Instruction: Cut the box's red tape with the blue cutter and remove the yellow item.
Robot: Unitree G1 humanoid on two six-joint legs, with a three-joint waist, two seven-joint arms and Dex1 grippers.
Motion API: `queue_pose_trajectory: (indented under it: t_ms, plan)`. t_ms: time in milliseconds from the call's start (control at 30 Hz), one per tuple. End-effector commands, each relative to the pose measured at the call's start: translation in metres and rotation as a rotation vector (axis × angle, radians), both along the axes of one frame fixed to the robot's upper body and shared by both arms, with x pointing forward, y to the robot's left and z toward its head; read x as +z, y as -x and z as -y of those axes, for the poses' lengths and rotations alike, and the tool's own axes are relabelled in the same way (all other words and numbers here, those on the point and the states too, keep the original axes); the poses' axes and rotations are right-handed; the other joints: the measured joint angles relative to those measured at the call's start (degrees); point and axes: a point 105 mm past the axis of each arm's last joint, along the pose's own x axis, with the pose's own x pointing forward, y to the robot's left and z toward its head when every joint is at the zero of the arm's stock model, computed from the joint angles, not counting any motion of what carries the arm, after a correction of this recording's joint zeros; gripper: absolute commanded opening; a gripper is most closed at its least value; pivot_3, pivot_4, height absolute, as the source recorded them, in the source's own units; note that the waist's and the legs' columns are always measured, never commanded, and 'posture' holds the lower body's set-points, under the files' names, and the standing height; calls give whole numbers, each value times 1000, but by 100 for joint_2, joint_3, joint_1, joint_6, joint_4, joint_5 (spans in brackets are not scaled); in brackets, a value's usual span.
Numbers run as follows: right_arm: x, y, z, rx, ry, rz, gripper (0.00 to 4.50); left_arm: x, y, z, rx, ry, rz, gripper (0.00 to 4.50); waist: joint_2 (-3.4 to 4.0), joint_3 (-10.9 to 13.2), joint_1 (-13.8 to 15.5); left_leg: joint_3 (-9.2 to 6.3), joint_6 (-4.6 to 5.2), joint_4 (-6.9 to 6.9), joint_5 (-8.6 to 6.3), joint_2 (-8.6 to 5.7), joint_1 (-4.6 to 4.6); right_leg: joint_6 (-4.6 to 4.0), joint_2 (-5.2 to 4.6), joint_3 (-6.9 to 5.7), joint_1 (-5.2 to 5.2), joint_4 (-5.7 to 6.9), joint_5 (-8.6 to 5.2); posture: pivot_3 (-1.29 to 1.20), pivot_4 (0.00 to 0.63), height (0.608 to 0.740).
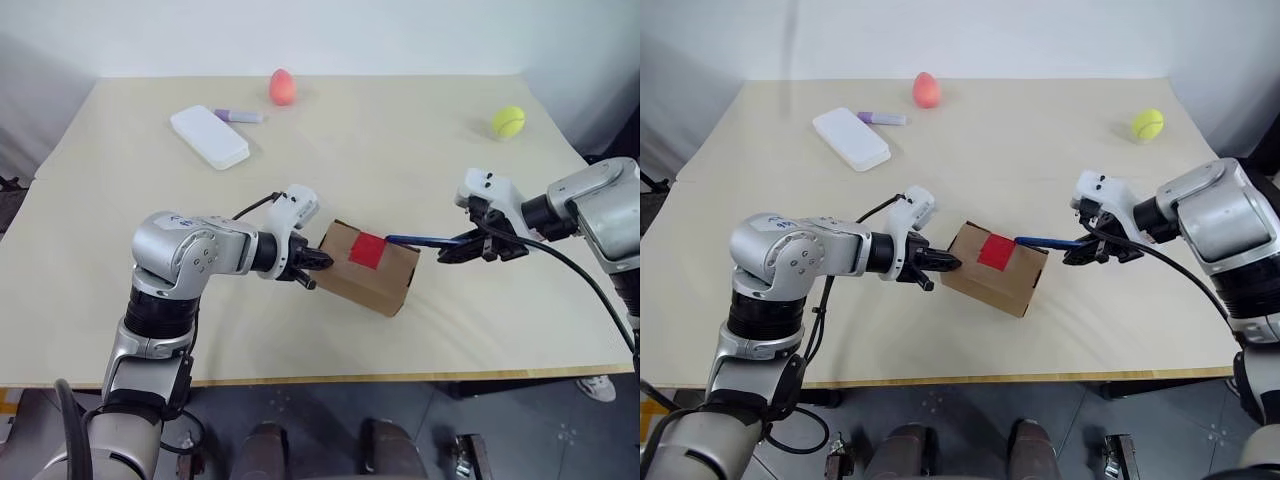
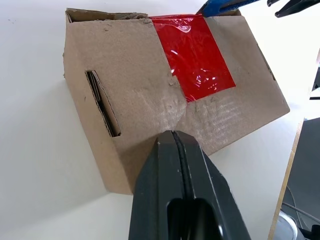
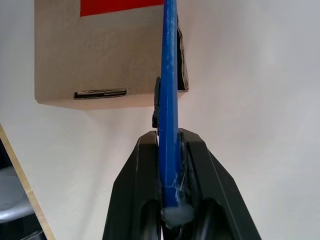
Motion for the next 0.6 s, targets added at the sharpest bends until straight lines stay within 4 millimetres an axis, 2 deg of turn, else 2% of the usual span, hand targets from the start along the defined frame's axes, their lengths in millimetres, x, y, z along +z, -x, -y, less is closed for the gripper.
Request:
queue_pose_trajectory:
  t_ms: [33,600]
  plan:
    - [-3,-4,-16,52,-2,2,170,-18,-5,-9,61,-63,-49,0,0,0,-1,0,0,0,0,0,1,0,0,0,1,0,0,0,150,740]
    - [-3,-29,-47,100,-22,37,170,-18,0,-13,78,-68,-52,0,0,0,-93,0,-1,5,1,0,6,-2,0,2,2,13,1,0,150,740]
